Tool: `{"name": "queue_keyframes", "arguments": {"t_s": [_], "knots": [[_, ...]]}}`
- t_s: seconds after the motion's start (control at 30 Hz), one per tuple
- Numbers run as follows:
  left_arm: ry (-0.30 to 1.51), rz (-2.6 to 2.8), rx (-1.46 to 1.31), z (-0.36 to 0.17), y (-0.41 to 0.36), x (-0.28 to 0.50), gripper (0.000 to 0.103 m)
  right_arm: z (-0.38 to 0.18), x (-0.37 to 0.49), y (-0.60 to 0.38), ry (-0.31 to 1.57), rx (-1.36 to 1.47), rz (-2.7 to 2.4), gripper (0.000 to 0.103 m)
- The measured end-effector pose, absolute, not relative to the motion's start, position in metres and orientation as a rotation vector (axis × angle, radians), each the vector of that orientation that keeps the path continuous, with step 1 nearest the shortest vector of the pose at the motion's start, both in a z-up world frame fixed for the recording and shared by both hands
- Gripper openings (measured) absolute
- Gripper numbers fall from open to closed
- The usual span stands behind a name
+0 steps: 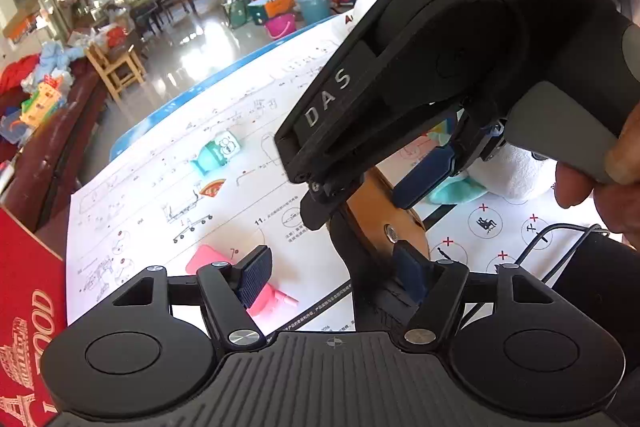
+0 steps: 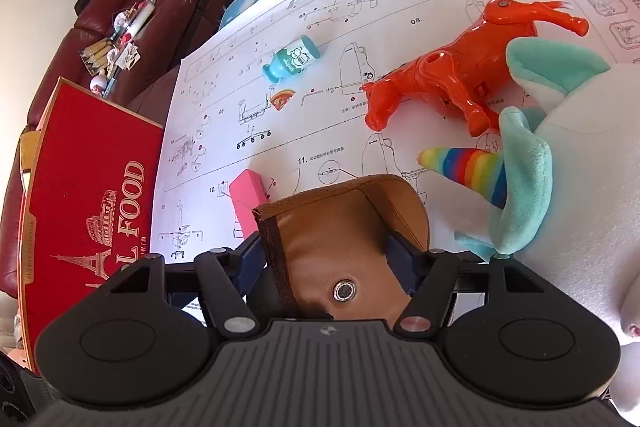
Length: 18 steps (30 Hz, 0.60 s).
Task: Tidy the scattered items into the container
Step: 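Lift the brown hat off the sheet with both grippers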
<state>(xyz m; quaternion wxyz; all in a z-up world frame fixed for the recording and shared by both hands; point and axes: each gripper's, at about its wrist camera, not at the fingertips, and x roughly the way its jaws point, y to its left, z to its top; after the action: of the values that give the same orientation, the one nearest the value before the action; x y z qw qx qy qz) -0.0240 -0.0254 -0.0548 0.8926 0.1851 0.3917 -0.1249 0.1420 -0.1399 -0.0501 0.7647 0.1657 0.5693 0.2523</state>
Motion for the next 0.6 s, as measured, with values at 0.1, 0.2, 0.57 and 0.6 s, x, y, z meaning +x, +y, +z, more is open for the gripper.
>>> {"name": "queue_keyframes", "arguments": {"t_s": [0.1, 0.2, 0.57, 0.6], "knots": [[0.839, -0.288, 0.365, -0.058, -0.026, -0.026, 0.072, -0.048, 0.139, -0.138, 1.235, 0.344, 0.551, 0.071], [0.855, -0.343, 0.342, -0.063, -0.024, -0.03, 0.024, -0.048, 0.137, -0.14, 1.228, 0.348, 0.543, 0.071], [0.766, -0.273, 0.549, -0.067, -0.044, -0.043, 0.002, -0.039, 0.139, -0.147, 1.208, 0.376, 0.508, 0.08], [0.775, -0.281, 0.541, -0.069, -0.043, -0.044, 0.003, -0.041, 0.138, -0.145, 1.211, 0.369, 0.508, 0.08]]}}
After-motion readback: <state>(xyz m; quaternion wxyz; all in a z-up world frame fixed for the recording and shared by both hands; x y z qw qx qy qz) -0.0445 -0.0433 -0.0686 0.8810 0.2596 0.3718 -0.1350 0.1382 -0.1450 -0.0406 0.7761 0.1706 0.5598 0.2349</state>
